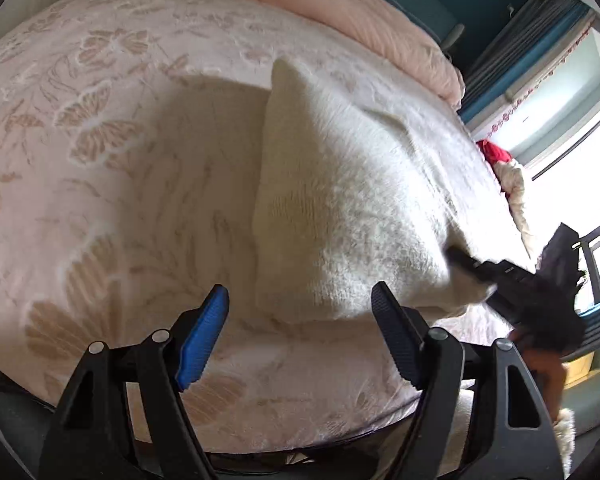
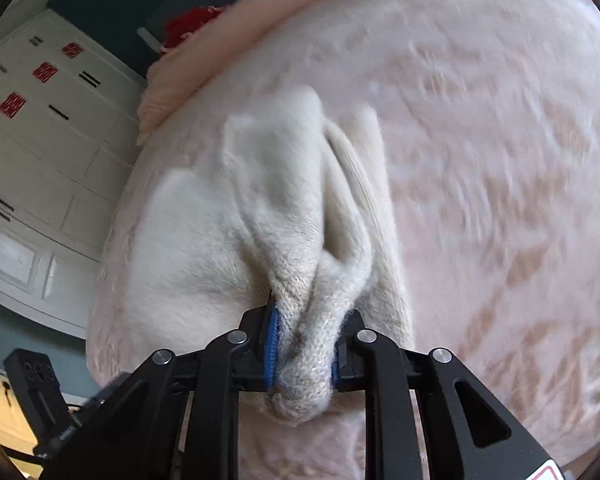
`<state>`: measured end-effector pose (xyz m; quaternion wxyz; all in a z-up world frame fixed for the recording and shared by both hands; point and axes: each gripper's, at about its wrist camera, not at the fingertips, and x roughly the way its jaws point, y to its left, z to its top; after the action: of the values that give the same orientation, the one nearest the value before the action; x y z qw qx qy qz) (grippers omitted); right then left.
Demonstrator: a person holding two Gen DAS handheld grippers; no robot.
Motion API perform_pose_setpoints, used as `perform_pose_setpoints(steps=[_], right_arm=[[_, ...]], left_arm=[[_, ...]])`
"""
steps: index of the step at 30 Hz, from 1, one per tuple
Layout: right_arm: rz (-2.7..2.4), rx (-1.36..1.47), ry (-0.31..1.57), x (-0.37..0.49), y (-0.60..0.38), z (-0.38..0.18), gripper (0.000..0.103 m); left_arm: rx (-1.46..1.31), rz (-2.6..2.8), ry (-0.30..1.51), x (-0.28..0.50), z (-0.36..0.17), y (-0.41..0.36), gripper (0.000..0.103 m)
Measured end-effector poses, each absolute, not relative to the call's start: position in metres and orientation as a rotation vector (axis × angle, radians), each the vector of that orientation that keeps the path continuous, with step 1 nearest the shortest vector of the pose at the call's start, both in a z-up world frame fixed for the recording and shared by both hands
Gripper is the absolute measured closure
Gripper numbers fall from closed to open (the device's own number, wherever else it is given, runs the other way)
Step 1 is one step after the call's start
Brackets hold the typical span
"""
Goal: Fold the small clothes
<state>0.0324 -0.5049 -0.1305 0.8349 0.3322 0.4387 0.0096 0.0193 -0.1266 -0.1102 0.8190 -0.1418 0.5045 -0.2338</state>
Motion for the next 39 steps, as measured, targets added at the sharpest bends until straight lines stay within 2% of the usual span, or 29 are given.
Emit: perform_pose_setpoints(steps=[3, 7, 9, 11, 13, 16, 17, 19, 21, 22, 24, 28, 33, 35, 36, 37, 39], right_arm=[[0.050, 0.766, 0.883, 0.027, -0.504, -0.129, 0.079], [0.080, 0.809, 0.865, 0.034, -0.511, -0.125, 0.067], [0.087, 0.827, 0.874, 0.044, -0.509, -0.128, 0.070], [0.089, 0.822, 0.892, 0.055, -0.510, -0.128, 0.082], [0.118, 0.781, 0.817, 0.050, -0.508, -0.099, 0.085], [0.196, 0.723, 0.614, 0.025, -0.503, -0.040, 0.086], [0.178, 0.697, 0.589, 0.018, -0.503, -0.038, 0.086], [0.101, 0.664, 0.684, 0.021, -0.509, -0.069, 0.085], [0.006, 0.715, 0.913, 0.036, -0.522, -0.137, 0.085], [0.017, 0.779, 0.921, 0.036, -0.527, -0.148, 0.084], [0.020, 0.795, 0.829, 0.025, -0.531, -0.121, 0.071], [-0.120, 0.607, 0.723, 0.001, -0.521, -0.068, 0.071], [0.049, 0.585, 0.679, -0.002, -0.491, -0.047, 0.085], [0.057, 0.525, 0.736, 0.011, -0.472, -0.061, 0.086], [0.026, 0.480, 0.821, 0.025, -0.466, -0.082, 0.100], [-0.049, 0.429, 0.908, 0.036, -0.466, -0.107, 0.103], [-0.063, 0.467, 0.941, 0.040, -0.476, -0.125, 0.103]], left_arm=[[-0.240, -0.519, 1.070, 0.012, -0.114, -0.134, 0.032], [-0.158, -0.532, 1.045, 0.009, -0.116, -0.146, 0.032], [-0.135, -0.522, 1.054, 0.016, -0.124, -0.152, 0.033], [-0.125, -0.528, 1.058, 0.022, -0.128, -0.156, 0.054], [-0.143, -0.533, 1.057, 0.027, -0.123, -0.154, 0.065], [-0.170, -0.575, 1.041, 0.031, -0.110, -0.149, 0.066], [-0.137, -0.577, 1.029, 0.031, -0.108, -0.151, 0.066], [-0.083, -0.565, 1.032, 0.030, -0.111, -0.157, 0.066], [-0.076, -0.556, 1.088, 0.031, -0.124, -0.161, 0.066], [-0.079, -0.549, 1.102, 0.030, -0.128, -0.161, 0.065], [-0.084, -0.552, 1.099, 0.024, -0.125, -0.156, 0.065], [-0.140, -0.600, 1.064, 0.012, -0.090, -0.140, 0.065], [-0.218, -0.648, 0.912, 0.024, -0.038, -0.143, 0.061], [-0.206, -0.625, 0.910, 0.040, -0.046, -0.159, 0.061], [-0.180, -0.602, 0.934, 0.049, -0.058, -0.170, 0.061], [-0.135, -0.571, 0.990, 0.061, -0.080, -0.183, 0.062], [-0.066, -0.532, 1.003, 0.070, -0.102, -0.194, 0.062]])
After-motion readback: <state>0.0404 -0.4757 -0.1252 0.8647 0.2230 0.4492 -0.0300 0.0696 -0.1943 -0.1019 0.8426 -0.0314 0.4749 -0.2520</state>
